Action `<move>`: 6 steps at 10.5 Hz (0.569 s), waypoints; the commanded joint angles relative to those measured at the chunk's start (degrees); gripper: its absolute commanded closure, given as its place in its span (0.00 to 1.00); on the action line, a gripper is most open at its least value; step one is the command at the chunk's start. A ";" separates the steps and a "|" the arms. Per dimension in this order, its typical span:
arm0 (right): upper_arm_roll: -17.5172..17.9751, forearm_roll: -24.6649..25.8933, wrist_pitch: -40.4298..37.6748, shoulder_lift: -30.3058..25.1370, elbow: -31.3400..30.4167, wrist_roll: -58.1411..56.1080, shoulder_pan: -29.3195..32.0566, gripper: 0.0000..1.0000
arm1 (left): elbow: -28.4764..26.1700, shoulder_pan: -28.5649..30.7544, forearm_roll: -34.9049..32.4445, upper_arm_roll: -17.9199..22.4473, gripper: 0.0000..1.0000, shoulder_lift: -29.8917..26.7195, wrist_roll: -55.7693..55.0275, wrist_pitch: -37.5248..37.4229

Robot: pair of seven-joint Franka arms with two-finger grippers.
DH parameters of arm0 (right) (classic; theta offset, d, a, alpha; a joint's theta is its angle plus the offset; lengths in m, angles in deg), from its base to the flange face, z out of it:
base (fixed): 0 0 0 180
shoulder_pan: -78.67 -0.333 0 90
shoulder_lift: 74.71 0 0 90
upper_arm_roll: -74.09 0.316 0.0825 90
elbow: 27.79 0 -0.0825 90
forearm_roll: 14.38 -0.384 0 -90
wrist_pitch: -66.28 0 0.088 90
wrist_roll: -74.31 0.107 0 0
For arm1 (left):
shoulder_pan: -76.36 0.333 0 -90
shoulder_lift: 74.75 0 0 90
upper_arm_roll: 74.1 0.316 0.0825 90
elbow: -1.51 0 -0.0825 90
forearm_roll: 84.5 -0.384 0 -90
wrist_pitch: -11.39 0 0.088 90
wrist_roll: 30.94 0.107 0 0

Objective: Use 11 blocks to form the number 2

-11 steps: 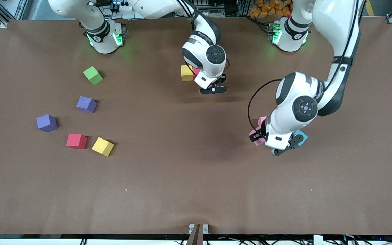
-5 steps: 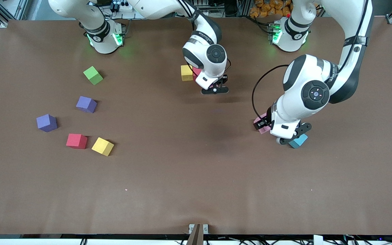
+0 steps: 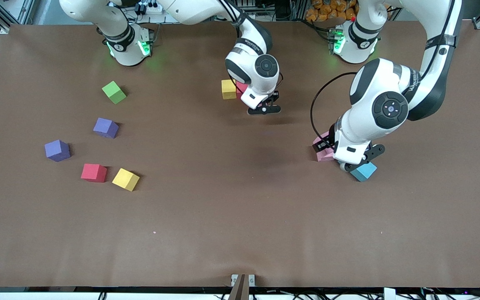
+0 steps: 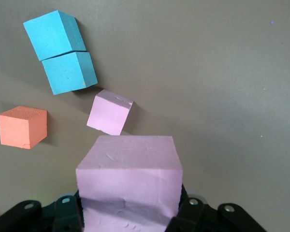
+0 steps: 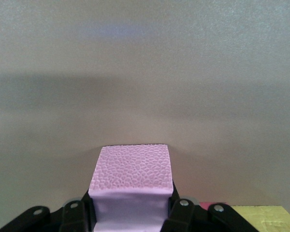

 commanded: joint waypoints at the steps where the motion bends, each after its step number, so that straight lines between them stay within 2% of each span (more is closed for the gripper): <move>1: -0.42 1.07 -0.08 1.44 1.48 1.50 -0.97 1.00 | -0.82 -0.13 -0.23 -1.91 1.00 -1.19 -0.27 -0.94; 5: -0.51 1.16 -0.25 1.35 1.47 1.86 -1.14 0.98 | -1.61 -0.13 -0.24 -5.00 1.00 -0.84 -0.19 -0.94; 6: -0.51 1.94 -0.43 1.27 1.47 1.85 -1.06 0.43 | -1.78 -0.13 -0.24 -5.00 1.00 -0.67 0.08 -0.94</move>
